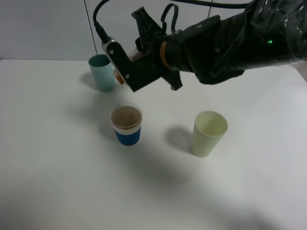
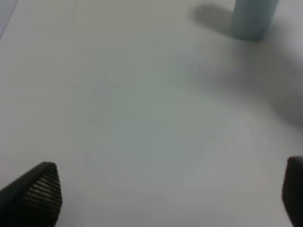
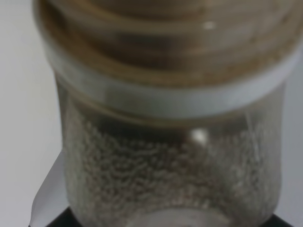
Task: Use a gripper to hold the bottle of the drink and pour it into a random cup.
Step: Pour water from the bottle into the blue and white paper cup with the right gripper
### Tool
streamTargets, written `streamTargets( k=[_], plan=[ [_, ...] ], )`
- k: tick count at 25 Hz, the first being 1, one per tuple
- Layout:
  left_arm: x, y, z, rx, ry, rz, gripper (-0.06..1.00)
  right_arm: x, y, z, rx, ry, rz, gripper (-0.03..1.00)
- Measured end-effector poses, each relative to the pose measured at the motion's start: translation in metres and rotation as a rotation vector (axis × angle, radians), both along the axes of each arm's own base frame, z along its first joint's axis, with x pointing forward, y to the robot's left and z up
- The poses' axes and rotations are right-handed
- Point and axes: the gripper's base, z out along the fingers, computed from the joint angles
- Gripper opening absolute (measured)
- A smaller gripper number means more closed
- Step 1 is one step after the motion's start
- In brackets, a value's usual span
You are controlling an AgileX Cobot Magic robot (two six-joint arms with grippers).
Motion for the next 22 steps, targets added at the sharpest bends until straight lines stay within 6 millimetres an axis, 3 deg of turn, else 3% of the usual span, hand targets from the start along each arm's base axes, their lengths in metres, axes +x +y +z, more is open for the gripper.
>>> streamTargets(
  k=[22],
  plan=[
    [0.0000, 0.0000, 0.0000, 0.000, 0.000, 0.000, 0.93, 0.0000, 0.0000, 0.0000, -0.062, -0.032, 0.039, 0.36]
  ],
)
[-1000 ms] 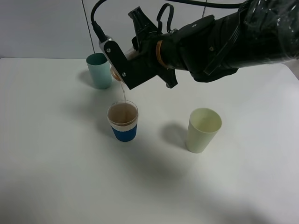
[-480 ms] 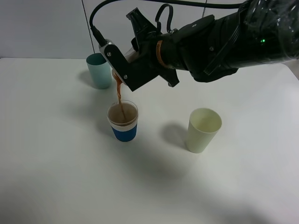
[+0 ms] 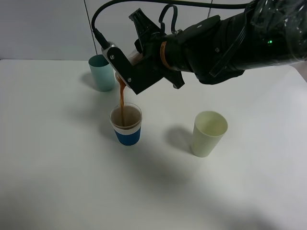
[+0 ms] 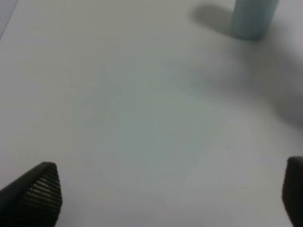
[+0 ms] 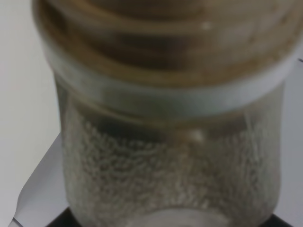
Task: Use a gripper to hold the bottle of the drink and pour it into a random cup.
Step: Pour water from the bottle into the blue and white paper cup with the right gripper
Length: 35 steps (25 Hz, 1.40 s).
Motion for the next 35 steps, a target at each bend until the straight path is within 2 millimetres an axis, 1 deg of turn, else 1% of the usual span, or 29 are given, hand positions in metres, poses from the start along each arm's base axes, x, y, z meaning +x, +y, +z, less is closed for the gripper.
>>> streamTargets(
  k=[35],
  plan=[
    [0.0000, 0.0000, 0.0000, 0.000, 0.000, 0.000, 0.93, 0.0003, -0.0003, 0.0001, -0.063, -0.034, 0.035, 0.36]
  ],
)
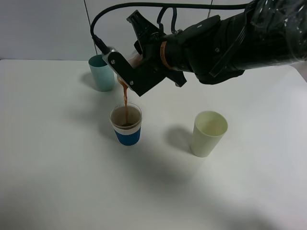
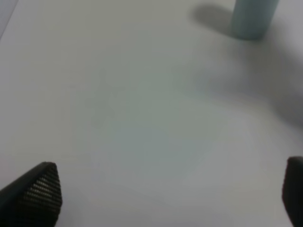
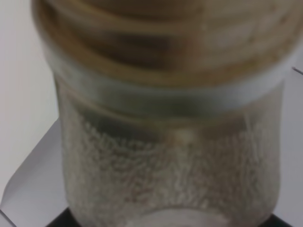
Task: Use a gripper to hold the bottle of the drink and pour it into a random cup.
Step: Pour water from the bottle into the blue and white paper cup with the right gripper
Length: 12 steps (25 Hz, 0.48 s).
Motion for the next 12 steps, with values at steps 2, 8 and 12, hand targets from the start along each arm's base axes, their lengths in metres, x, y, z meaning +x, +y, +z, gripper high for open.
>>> streamTargets(
  k=[2, 8, 12],
  plan=[
    [0.0000, 0.0000, 0.0000, 0.000, 0.000, 0.000, 0.93, 0.0001, -0.0001, 0.0000, -0.006, -0.003, 0.002, 0.36],
    [0.0000, 0.0000, 0.0000, 0.000, 0.000, 0.000, 0.93, -0.0047, 0.0048, 0.0001, -0.009, -0.006, 0.021, 0.36],
    [0.0000, 0.0000, 0.0000, 0.000, 0.000, 0.000, 0.93, -0.0050, 0.0050, 0.0001, -0.009, -0.006, 0.022, 0.36]
  ],
)
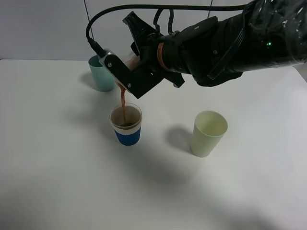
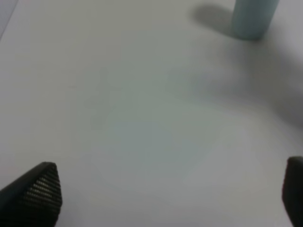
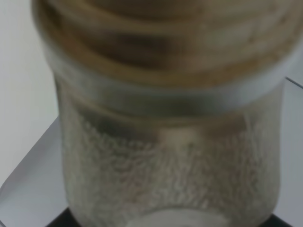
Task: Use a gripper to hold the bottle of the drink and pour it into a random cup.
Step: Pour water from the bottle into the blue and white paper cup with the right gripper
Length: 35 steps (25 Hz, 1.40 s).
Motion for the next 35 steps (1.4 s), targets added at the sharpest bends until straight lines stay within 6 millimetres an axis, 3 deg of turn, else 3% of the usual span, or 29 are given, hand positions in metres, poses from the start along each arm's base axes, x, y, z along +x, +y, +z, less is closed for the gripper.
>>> streamTargets(
  k=[35],
  plan=[
    [0.0000, 0.0000, 0.0000, 0.000, 0.000, 0.000, 0.93, -0.0022, 0.0014, 0.0015, -0.085, -0.064, 0.022, 0.36]
  ],
)
